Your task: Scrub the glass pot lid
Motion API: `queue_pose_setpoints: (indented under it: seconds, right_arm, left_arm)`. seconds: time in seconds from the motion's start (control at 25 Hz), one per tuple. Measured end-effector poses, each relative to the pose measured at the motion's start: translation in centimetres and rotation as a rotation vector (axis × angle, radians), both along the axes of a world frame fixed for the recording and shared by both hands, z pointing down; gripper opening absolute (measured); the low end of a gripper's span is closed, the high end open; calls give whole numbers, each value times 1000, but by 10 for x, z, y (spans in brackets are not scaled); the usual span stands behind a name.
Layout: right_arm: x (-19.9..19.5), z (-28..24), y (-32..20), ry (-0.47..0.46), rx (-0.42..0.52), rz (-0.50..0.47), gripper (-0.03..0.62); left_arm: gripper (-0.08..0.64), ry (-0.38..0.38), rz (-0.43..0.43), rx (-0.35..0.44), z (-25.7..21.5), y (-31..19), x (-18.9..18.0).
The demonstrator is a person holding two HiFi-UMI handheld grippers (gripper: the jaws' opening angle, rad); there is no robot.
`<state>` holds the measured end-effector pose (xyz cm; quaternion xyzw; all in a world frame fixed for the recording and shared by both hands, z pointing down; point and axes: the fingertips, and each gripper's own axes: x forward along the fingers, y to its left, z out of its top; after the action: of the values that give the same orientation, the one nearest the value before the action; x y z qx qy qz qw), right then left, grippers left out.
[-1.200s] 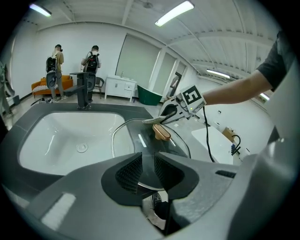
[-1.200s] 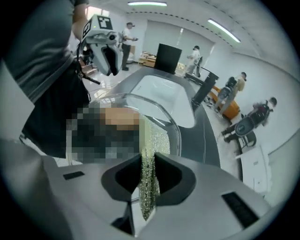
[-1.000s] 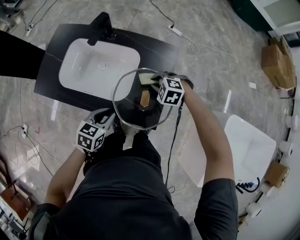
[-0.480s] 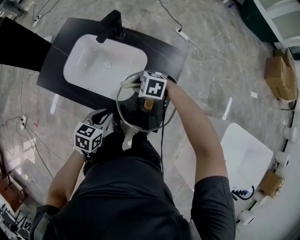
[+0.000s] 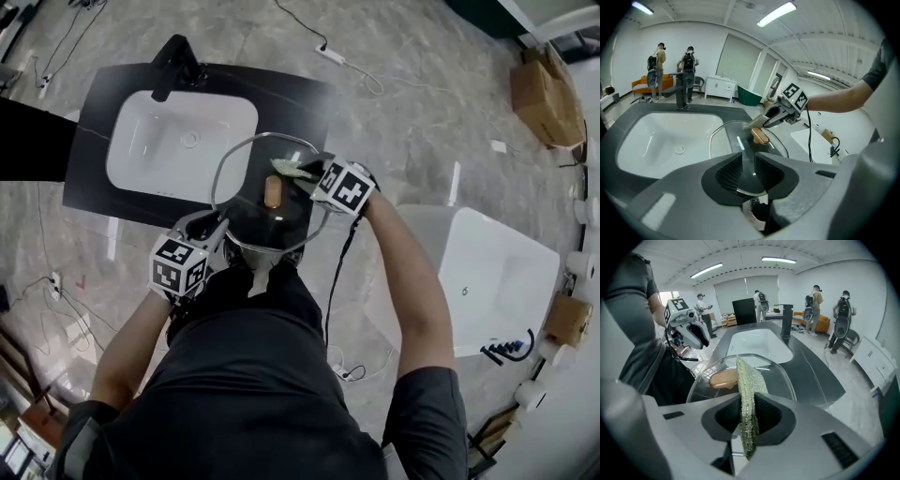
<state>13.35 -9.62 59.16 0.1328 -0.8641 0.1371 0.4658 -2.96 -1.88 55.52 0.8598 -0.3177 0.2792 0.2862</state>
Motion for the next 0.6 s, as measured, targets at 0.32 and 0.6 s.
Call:
queue_pose_setpoints:
  seconds: [0.32, 0.6]
  right_arm:
    - [26, 7, 69, -9, 114, 80, 63]
    - [35, 1, 40, 34, 168, 106, 63]
  left_arm:
    - [78, 14, 120, 19, -9, 0, 44]
    - [78, 5, 102, 22, -13, 9, 46]
